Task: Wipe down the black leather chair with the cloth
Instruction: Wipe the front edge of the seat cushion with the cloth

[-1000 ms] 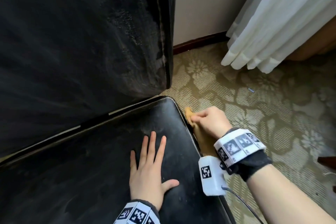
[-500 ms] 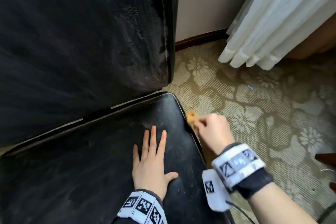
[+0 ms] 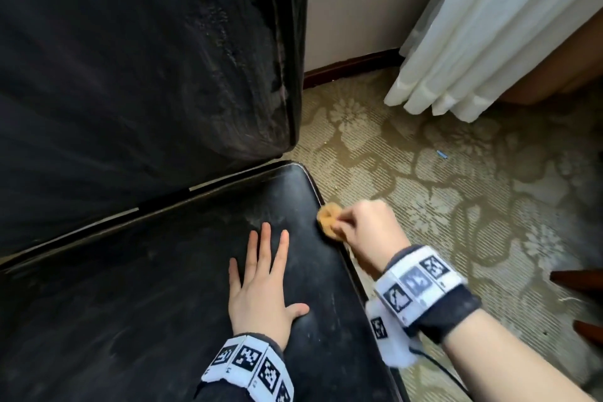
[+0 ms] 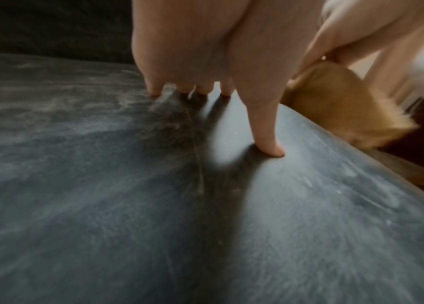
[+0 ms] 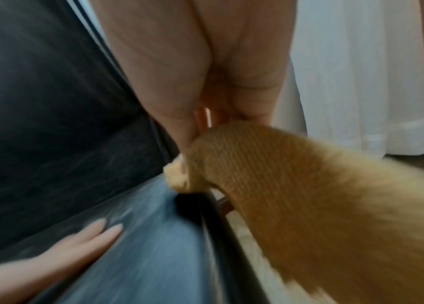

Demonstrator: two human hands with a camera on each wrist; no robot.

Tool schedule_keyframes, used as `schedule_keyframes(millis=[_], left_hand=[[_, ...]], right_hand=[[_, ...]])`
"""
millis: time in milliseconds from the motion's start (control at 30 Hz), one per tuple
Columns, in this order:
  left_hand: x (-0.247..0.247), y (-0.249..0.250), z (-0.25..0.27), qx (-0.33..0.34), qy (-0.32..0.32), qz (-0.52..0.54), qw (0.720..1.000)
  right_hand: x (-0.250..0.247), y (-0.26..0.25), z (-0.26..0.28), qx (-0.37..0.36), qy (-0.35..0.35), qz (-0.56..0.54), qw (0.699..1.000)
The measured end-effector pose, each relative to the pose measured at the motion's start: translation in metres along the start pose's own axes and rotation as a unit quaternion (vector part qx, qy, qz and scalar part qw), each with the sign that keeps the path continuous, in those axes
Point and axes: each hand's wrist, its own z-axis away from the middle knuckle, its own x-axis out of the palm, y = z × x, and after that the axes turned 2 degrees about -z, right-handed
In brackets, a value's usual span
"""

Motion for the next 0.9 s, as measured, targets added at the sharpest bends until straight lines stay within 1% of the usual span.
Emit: schedule_keyframes(millis=[67, 133, 200, 267, 333, 400, 433, 467, 500, 600, 700, 800, 900], left_hand=[[0.001, -0.002, 0.0, -0.005, 0.0, -0.001, 1.0], [0.003, -0.003, 0.001, -0.004, -0.007, 0.0, 1.0], [0.004, -0.004, 0.0, -0.004, -0.004, 0.0, 1.0], [0.004, -0.002, 0.001, -0.002, -0.004, 0.002, 1.0], [0.002, -0.001, 0.0, -0.001, -0.006, 0.003, 1.0], [0.001, -0.001, -0.002, -0.004, -0.007, 0.002, 1.0], [0.002, -0.001, -0.002, -0.005, -0.006, -0.002, 1.0], [0.002, -0.001, -0.003, -0.006, -0.007, -0.005, 1.0], [0.002, -0.001, -0.003, -0.005, -0.007, -0.007, 1.0], [0.005, -0.003, -0.003, -0.004, -0.002, -0.007, 1.0], [0.007, -0.004, -0.002, 0.0, -0.003, -0.006, 1.0], [0.006, -0.002, -0.003, -0.003, 0.001, -0.003, 1.0], [0.005, -0.001, -0.003, -0.005, -0.004, -0.001, 1.0]], right_hand=[[-0.003, -0.012, -0.024, -0.031, 0.028, -0.044, 0.998], [0.005, -0.023, -0.039, -0.047, 0.035, -0.059, 0.997], [0.016, -0.024, -0.038, -0.05, 0.054, -0.071, 0.995], [0.02, -0.016, -0.022, -0.057, 0.064, -0.062, 0.994], [0.019, -0.003, -0.002, -0.063, 0.033, -0.027, 0.997], [0.015, 0.01, 0.014, -0.052, -0.036, 0.024, 0.998], [0.009, 0.014, 0.018, -0.04, -0.069, 0.036, 0.996], [0.002, 0.017, 0.017, -0.033, -0.087, 0.029, 0.995], [-0.006, 0.017, 0.013, -0.036, -0.083, 0.012, 0.996], [-0.018, 0.004, -0.022, -0.094, 0.003, -0.043, 0.995], [0.001, -0.008, -0.045, -0.114, 0.018, -0.03, 0.993], [0.025, 0.009, -0.029, -0.115, 0.04, -0.048, 0.991], [0.031, 0.04, 0.01, -0.127, -0.002, -0.021, 0.992]])
